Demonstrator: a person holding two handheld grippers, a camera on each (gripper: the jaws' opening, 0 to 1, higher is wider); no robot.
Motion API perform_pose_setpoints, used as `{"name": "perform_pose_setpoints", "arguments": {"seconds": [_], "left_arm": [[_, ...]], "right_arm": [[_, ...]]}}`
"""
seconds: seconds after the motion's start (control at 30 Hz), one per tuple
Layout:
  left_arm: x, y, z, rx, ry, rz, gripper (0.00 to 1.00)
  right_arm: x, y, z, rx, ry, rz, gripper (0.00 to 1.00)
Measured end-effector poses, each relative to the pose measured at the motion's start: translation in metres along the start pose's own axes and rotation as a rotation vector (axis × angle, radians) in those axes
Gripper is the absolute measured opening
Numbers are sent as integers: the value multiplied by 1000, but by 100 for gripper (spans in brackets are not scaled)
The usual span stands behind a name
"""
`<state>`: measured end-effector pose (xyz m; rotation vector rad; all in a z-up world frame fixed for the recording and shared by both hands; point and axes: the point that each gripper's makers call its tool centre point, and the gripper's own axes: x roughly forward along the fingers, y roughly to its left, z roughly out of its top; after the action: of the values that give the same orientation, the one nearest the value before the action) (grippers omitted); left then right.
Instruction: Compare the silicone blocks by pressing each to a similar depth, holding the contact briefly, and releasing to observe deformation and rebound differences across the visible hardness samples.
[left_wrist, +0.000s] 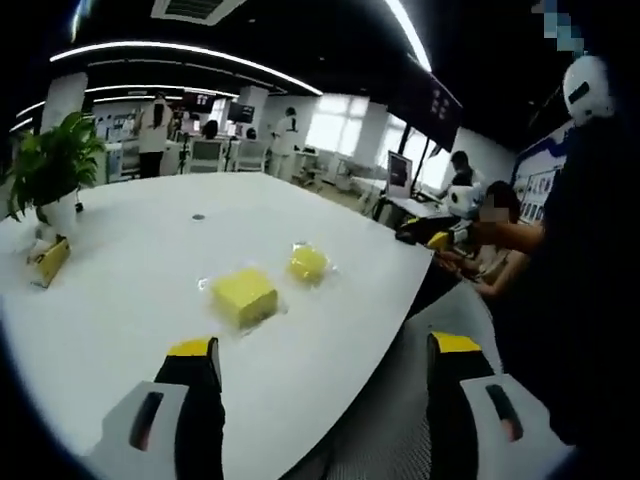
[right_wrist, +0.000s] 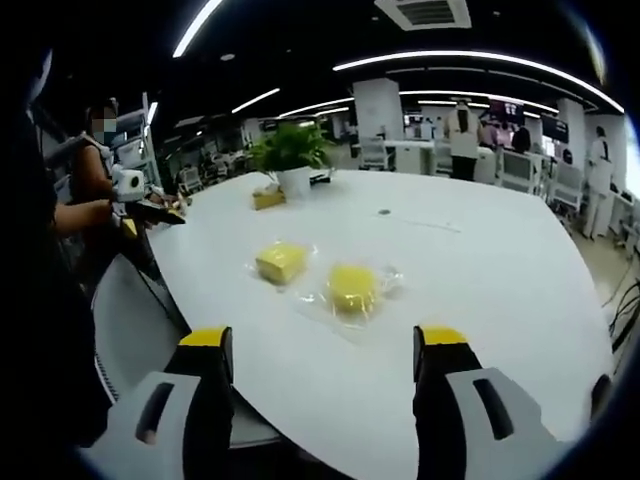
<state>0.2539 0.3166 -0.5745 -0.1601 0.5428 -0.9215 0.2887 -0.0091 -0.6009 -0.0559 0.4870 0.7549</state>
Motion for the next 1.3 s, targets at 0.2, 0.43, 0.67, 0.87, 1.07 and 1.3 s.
{"name": "perform_pose_setpoints", "arguments": {"seconds": [0.2, 0.43, 0.67, 0.87, 1.07, 1.3], "left_arm": [[29, -7, 30, -7, -44, -43, 78], [59, 1, 45, -41, -10, -39, 75], [83, 20, 53, -190, -1, 2, 62], [110, 42, 55, -301, 0, 32, 64], [143, 49, 61, -333, 17, 28, 63], [194, 52, 57, -365, 83, -2, 64]], "right_arm": [[4, 2, -1, -2, 9, 9, 67], [6, 1, -4, -14, 37, 14, 65], [5, -2, -7, -25, 50, 8, 65], [4, -4, -12, -20, 60, 1, 65], [4, -8, -15, -40, 85, -16, 64], [1, -8, -14, -44, 87, -26, 64]]}}
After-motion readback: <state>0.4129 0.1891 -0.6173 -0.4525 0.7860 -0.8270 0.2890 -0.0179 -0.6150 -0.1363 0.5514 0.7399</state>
